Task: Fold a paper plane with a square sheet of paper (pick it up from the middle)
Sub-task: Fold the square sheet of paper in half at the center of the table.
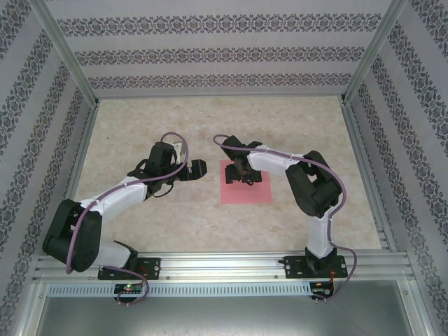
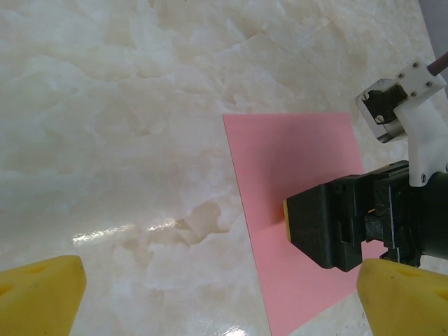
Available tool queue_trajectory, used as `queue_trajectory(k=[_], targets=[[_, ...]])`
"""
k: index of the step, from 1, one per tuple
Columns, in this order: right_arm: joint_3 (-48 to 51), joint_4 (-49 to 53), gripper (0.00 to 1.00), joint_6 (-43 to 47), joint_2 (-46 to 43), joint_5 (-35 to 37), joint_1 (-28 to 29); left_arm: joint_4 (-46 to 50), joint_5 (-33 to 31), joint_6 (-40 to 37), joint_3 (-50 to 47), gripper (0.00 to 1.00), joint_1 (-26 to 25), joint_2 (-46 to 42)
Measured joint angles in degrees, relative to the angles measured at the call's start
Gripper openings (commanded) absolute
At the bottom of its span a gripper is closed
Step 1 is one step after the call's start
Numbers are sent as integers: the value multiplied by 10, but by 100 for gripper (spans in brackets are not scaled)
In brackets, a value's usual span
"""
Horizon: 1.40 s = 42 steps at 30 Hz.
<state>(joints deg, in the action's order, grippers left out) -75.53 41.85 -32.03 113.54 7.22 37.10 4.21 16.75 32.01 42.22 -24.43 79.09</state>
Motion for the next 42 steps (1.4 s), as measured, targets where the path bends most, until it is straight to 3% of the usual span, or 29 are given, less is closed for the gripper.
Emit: queue_trajectory(k=[7, 24, 35, 42], targets=[[-9, 17, 91, 2, 0, 0, 0, 2, 6, 0, 4, 100, 0, 1], [-35, 35, 94, 18, 11, -15, -15, 1, 27, -2, 4, 100, 0, 1], [-35, 19, 89, 17, 24, -16, -7, 1, 29, -3, 4, 100, 0, 2], [-35, 17, 79, 17, 23, -15, -7, 1, 35, -3, 4, 100, 0, 7]])
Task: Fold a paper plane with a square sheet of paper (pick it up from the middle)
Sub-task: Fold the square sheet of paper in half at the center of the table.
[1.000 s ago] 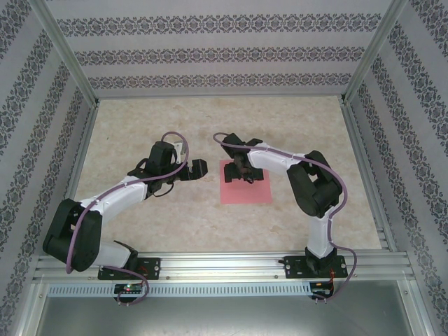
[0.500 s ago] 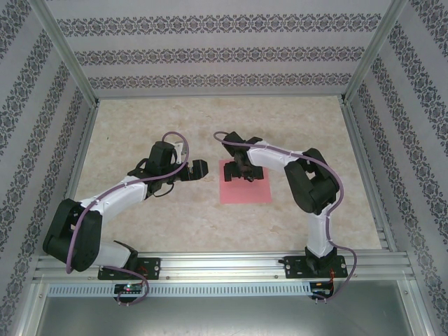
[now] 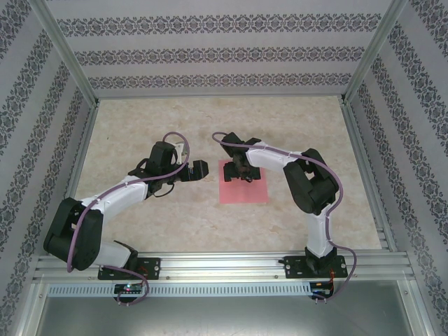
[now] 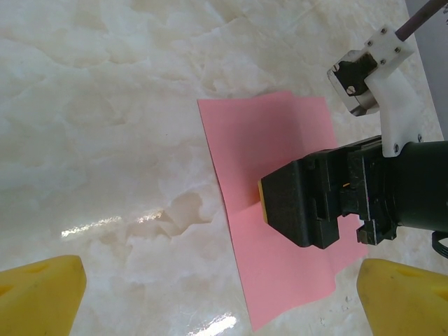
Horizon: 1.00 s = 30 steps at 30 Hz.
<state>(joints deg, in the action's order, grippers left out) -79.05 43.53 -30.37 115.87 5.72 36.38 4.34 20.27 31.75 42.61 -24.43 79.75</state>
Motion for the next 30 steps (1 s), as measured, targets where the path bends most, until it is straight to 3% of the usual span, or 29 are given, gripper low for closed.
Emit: queue_trajectory(k=[12, 20, 26, 30], targets=[[-1, 3, 53, -13, -4, -1, 0, 0, 0, 0, 0, 100, 0, -1], [-1, 12, 50, -15, -35, -7, 0, 5, 0, -2, 0, 100, 0, -3], [8, 0, 39, -29, -100, -30, -1, 17, -5, -2, 0, 100, 0, -5], [26, -32, 40, -45, -147, -67, -2, 22, -16, -2, 0, 100, 0, -10]])
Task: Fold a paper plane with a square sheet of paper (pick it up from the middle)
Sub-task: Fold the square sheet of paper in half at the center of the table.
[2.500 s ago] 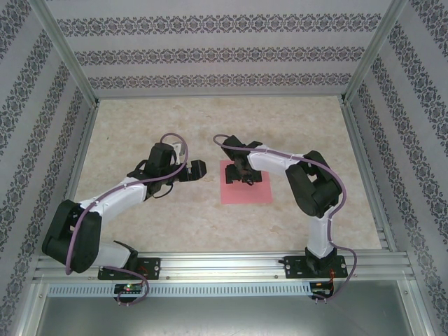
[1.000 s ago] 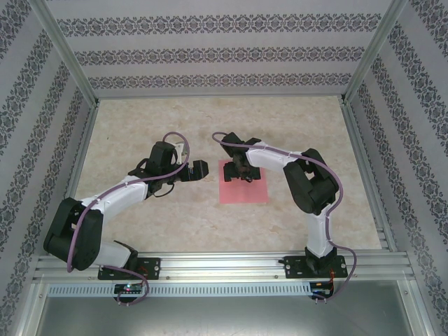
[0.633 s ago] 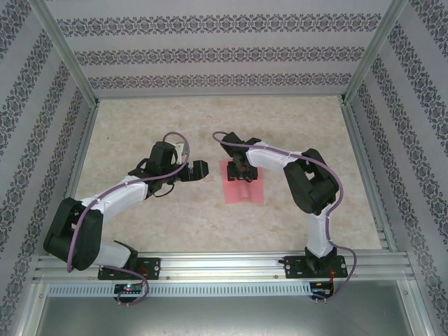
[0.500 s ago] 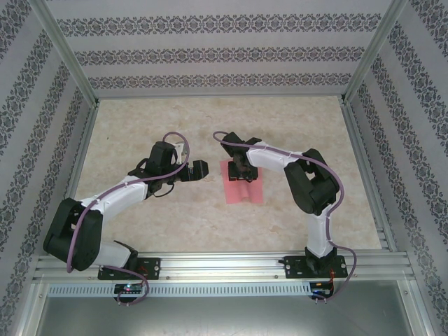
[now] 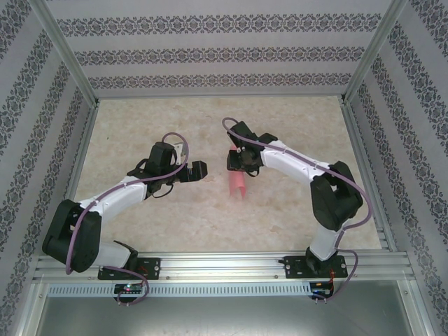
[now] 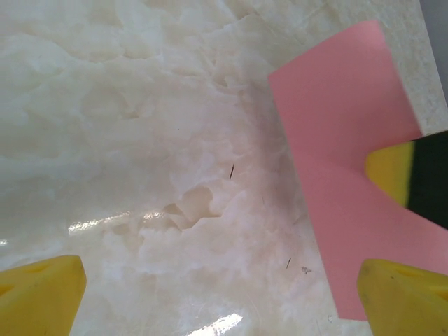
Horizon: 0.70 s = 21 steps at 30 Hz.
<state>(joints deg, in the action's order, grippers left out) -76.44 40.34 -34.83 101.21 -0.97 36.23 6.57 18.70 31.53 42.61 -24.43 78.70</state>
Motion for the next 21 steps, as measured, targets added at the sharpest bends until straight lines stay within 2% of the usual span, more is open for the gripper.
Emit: queue_trajectory(k=[9, 18, 21], targets=[[100, -176, 42, -98, -43, -101, 0, 9, -12, 0, 1, 100, 0, -7], [212, -369, 43, -231, -26, -131, 0, 9, -10, 0, 2, 100, 0, -10], [244, -405, 44, -260, -19, -130, 1, 10, -6, 0, 5, 100, 0, -10]])
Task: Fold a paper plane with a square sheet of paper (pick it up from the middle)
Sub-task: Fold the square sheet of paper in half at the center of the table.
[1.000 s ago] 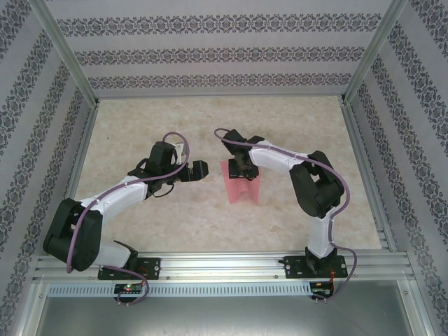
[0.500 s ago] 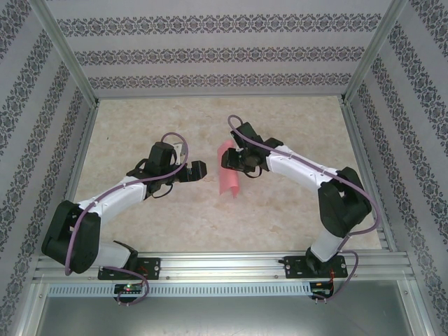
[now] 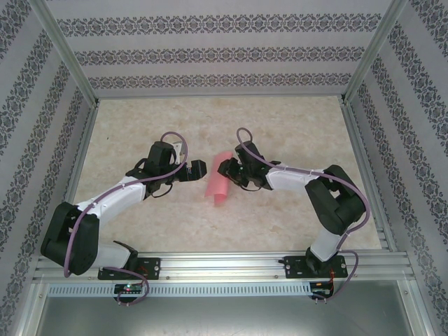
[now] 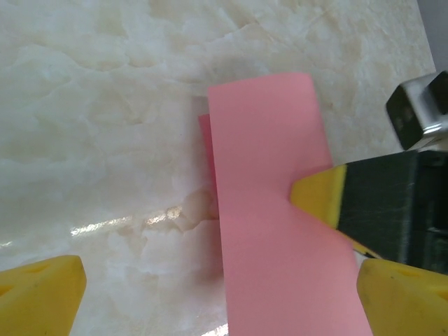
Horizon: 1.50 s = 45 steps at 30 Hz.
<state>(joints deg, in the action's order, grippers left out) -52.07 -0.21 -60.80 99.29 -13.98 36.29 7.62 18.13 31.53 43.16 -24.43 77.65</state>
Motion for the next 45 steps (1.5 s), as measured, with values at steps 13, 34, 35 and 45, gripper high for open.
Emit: queue_trajectory(k=[13, 34, 35, 45], targets=[[32, 6, 55, -8, 0, 38, 5, 0, 20, 0, 2, 100, 0, 6], [-3, 171, 65, 73, -25, 96, 7, -2, 63, 0, 3, 96, 0, 17], [-5, 175, 65, 76, -25, 97, 7, -2, 65, 0, 3, 96, -1, 17], [-8, 208, 67, 85, -25, 115, 7, -4, 72, 3, 3, 90, -16, 38]])
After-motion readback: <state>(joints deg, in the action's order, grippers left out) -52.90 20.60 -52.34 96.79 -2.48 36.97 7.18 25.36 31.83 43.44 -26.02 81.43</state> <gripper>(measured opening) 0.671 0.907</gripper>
